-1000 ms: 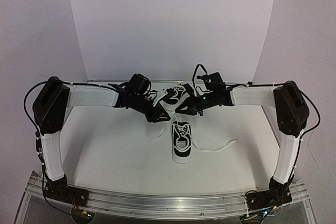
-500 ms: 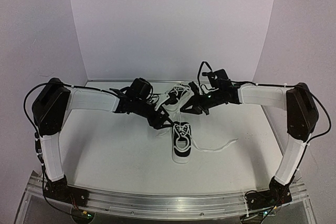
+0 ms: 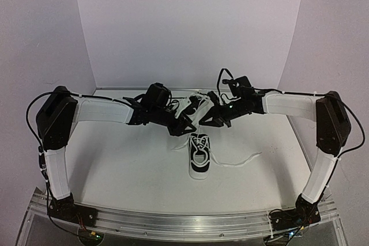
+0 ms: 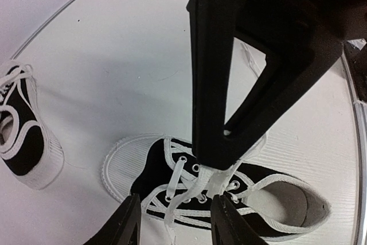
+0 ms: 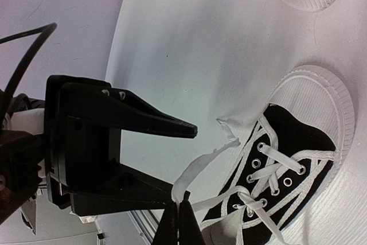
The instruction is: Tie the shoes
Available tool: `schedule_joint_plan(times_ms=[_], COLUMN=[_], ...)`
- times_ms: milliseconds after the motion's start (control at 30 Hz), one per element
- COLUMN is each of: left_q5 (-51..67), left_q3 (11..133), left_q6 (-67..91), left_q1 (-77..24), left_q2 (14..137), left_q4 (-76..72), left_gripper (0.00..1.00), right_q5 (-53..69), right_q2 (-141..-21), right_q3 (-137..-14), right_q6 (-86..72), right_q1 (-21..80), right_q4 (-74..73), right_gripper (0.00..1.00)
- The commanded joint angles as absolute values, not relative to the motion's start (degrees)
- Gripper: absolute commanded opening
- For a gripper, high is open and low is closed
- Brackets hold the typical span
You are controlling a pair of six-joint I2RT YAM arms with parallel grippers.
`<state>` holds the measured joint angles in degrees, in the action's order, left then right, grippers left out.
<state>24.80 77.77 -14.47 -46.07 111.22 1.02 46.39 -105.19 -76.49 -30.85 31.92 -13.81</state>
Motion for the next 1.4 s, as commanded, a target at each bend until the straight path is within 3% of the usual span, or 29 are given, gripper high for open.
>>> schedule_joint_plan(times_ms=[0,133,233,300,333,400,500,867,1367], left_q5=[24.39,24.24,24.72,25.14,25.25,25.32,25.25,23.91,24.78], left_q3=[80.99,82.3,83.28,83.15,82.94,82.89,83.54,85.38,85.72], left_q6=[-17.04,-17.76,-18.36,-18.12,-17.63,-16.5,-15.54,-11.57,-11.73], left_q1=[-45.97,-45.97,-45.89,-45.85,-45.81,-45.66,-45.4,-42.7,-42.27], left_q2=[111.67,112.51,112.73,111.81,111.35,110.49,109.99,108.26,108.15], left_q4=[1.73,2.95,4.49,4.81,4.83,5.15,6.67,9.05,10.11], left_gripper=[0.41,0.38,0.24,0.05,0.01,0.0,0.0,0.0,0.0], right_q5=[48.82,50.77,51.79,51.84,51.61,51.01,49.62,46.07,43.95], right_q2=[-105.42,-106.22,-106.55,-106.46,-106.22,-105.79,-105.25,-105.33,-112.72], right_q3=[-79.58,-80.86,-81.39,-81.3,-80.91,-80.04,-78.5,-75.84,-81.68], right_q6=[-29.08,-28.59,-28.22,-27.83,-27.65,-27.11,-25.98,-20.53,-20.01], right_q1=[32.19,32.22,32.17,32.2,32.2,32.19,32.17,32.74,34.63], right_q4=[-13.8,-13.72,-13.71,-13.71,-13.71,-13.71,-13.66,-13.31,-11.18], right_gripper=[0.0,0.01,0.07,0.16,0.27,0.46,0.57,0.55,0.35])
